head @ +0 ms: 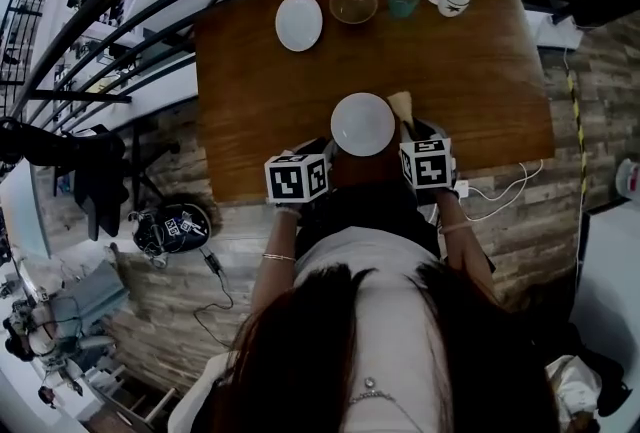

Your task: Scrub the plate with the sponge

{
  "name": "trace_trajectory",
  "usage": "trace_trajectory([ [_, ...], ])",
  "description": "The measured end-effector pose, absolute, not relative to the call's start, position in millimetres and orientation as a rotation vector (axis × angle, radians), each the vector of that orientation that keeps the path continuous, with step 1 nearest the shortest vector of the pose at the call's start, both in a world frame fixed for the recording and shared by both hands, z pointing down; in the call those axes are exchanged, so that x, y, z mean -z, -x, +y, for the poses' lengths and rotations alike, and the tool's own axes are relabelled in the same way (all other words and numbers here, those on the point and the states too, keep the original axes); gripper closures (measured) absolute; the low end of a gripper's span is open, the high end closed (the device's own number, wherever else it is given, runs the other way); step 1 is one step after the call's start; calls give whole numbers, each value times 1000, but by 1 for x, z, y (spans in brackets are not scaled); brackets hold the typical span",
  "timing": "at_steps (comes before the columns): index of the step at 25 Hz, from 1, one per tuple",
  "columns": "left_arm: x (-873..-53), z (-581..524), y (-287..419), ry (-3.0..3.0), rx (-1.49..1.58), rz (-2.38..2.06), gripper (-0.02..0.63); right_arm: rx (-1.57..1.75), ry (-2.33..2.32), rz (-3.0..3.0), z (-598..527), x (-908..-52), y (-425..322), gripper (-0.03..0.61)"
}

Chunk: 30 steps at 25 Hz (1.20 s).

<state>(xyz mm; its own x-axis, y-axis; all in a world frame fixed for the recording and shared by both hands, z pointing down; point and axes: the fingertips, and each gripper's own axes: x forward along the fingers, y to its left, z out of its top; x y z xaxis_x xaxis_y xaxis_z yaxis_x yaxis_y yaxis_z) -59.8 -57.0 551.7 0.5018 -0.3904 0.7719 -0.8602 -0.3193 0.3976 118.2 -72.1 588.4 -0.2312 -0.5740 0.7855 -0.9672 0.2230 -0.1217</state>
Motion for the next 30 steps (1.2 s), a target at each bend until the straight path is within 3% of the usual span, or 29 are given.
trace_trajectory([
  [30,-612,-64,65,-1870,-822,-741,512,-860,-1485,-1760,-83,-604,-71,491],
])
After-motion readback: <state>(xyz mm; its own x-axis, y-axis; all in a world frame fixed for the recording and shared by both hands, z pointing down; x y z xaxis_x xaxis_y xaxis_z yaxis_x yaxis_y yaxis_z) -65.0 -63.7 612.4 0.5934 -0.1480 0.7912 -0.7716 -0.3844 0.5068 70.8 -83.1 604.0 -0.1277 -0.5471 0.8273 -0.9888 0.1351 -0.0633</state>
